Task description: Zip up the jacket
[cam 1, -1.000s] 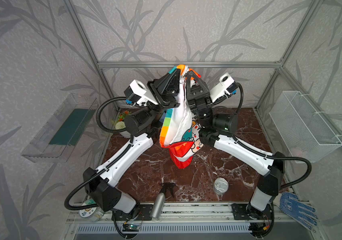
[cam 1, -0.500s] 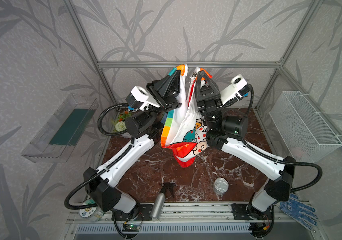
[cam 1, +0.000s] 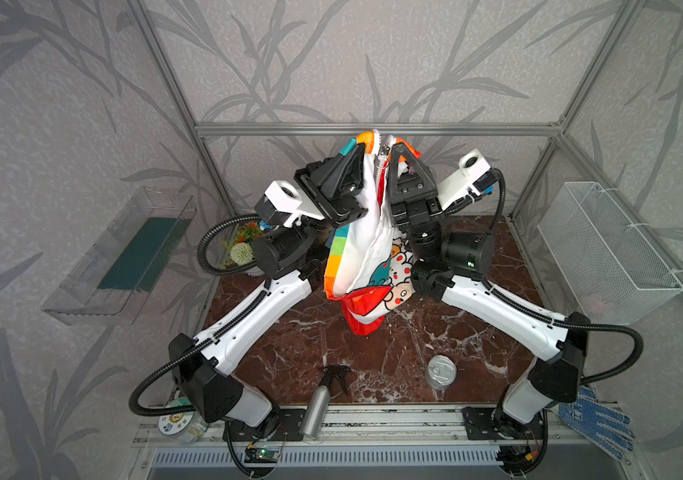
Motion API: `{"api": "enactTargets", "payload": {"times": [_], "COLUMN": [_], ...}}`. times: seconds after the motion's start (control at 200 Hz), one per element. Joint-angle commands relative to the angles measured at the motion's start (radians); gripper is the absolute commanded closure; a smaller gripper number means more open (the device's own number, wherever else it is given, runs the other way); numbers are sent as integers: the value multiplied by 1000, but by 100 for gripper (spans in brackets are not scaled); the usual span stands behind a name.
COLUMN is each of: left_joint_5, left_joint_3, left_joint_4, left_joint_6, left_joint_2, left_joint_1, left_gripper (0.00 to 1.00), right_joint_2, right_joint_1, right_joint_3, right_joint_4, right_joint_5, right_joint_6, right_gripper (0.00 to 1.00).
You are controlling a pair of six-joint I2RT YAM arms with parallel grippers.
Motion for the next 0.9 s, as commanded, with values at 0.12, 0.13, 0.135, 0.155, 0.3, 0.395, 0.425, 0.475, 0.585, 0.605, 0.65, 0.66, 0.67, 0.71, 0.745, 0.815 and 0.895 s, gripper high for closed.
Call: {"api": "enactTargets", "payload": {"times": [0.12, 0.13, 0.135, 0.155, 0.3, 0.395, 0.425, 0.475, 0.585, 0.605, 0.65, 0.66, 0.67, 0.71, 0.745, 0.815, 0.895], "left_joint_5": [6, 6, 6, 3, 0, -8, -11, -11, -15, -17, -21, -20, -19, -18, -18, -17, -18], "left_joint_3": [43, 43, 43, 43, 55, 60, 61, 65, 75, 75, 75, 75, 75, 72, 71, 71, 74], "left_joint_4": [53, 52, 52, 53, 53, 53, 52, 52, 53, 52, 52, 52, 53, 53, 52, 52, 52], "left_joint_6": [71, 74, 75, 79, 96, 111, 114, 119, 131, 131, 126, 126, 127, 129, 128, 130, 133], "left_joint_2": [12, 12, 12, 12, 21, 22, 22, 23, 23, 22, 20, 20, 20, 18, 20, 23, 27], "left_joint_1": [-17, -18, -19, -20, -26, -28, -27, -27, -29, -28, -29, -28, -28, -30, -29, -28, -28], "left_gripper": [100, 100, 100, 100, 100, 100, 100, 100, 100, 100, 100, 100, 100, 100, 100, 100, 100], "right_joint_2": [-32, -32, -32, -32, -33, -34, -35, -38, -42, -42, -40, -41, -41, -42, -42, -44, -46], "right_joint_1": [10, 10, 10, 11, 13, 15, 15, 16, 16, 17, 17, 16, 17, 17, 16, 17, 16], "right_joint_3": [7, 7, 7, 7, 7, 4, 2, -2, -7, -7, -7, -7, -7, -8, -8, -9, -9], "right_joint_4": [37, 37, 36, 37, 38, 41, 41, 41, 41, 42, 44, 45, 46, 49, 49, 50, 48], "right_joint_5": [-5, -6, -6, -5, -6, -5, -5, -4, -3, -3, -5, -4, -4, -2, -2, -3, -5], "right_joint_6": [4, 5, 5, 5, 5, 6, 6, 4, 3, 3, 5, 5, 4, 6, 6, 5, 6], "right_gripper": [100, 100, 100, 100, 100, 100, 100, 100, 100, 100, 100, 100, 100, 100, 100, 100, 100]}}
